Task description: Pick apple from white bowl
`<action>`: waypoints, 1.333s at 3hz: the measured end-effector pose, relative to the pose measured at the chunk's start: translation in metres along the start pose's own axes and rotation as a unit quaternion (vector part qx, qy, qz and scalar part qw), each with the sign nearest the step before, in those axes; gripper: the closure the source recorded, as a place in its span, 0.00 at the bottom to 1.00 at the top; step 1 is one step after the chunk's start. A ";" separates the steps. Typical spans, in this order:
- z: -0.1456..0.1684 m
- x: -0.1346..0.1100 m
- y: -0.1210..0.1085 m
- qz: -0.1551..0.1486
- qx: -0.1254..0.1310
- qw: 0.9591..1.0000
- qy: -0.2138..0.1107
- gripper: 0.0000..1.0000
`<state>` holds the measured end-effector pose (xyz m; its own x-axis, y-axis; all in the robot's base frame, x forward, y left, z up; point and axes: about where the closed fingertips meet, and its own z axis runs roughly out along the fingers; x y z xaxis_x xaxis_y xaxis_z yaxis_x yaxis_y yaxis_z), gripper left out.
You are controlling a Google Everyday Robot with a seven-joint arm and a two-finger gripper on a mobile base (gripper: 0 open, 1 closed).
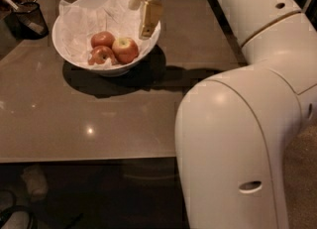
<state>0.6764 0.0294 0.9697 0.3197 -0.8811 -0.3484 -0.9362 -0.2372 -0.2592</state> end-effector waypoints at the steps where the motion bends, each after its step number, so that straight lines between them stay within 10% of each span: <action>1: 0.007 -0.009 -0.007 -0.011 -0.002 1.000 -0.005 0.30; 4: 0.042 -0.009 -0.023 0.004 -0.019 1.000 -0.024 0.28</action>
Offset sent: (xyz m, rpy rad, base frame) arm -0.0125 -0.0019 -0.0133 -0.0866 0.1763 0.0907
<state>0.7008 0.0597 0.9410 0.3175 -0.8630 -0.3928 -0.9436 -0.2464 -0.2214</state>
